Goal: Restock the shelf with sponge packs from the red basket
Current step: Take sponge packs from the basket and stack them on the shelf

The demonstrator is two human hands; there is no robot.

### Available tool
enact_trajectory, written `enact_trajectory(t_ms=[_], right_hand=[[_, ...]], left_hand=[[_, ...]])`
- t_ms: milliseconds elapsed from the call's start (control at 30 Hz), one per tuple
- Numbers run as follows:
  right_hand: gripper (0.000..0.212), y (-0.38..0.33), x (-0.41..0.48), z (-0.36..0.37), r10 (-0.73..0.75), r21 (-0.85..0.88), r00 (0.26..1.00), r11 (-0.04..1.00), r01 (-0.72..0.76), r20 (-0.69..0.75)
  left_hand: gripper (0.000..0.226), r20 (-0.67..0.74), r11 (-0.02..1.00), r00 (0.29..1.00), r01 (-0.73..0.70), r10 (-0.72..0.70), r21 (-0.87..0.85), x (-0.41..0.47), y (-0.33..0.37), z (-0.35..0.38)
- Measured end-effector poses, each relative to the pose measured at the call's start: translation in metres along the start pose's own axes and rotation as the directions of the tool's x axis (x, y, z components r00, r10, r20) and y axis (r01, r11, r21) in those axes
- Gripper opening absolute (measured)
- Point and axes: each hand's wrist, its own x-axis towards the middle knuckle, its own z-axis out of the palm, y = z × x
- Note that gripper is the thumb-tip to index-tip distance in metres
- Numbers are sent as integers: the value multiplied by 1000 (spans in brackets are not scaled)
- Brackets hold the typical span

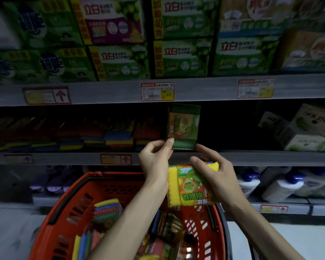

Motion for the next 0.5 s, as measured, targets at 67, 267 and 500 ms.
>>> enact_trajectory(t_ms=[67, 267, 500], right_hand=[[76, 0, 2, 1, 10, 3, 1000, 1000, -10, 16], [65, -3, 3, 10, 24, -8, 1000, 1000, -24, 7], [73, -11, 9, 10, 24, 40, 999, 999, -26, 42]], left_hand=[[8, 24, 999, 1000, -17, 16, 43, 3, -2, -2], [21, 113, 944, 985, -156, 128, 290, -2, -6, -9], [43, 128, 917, 986, -149, 108, 370, -2, -6, -10]])
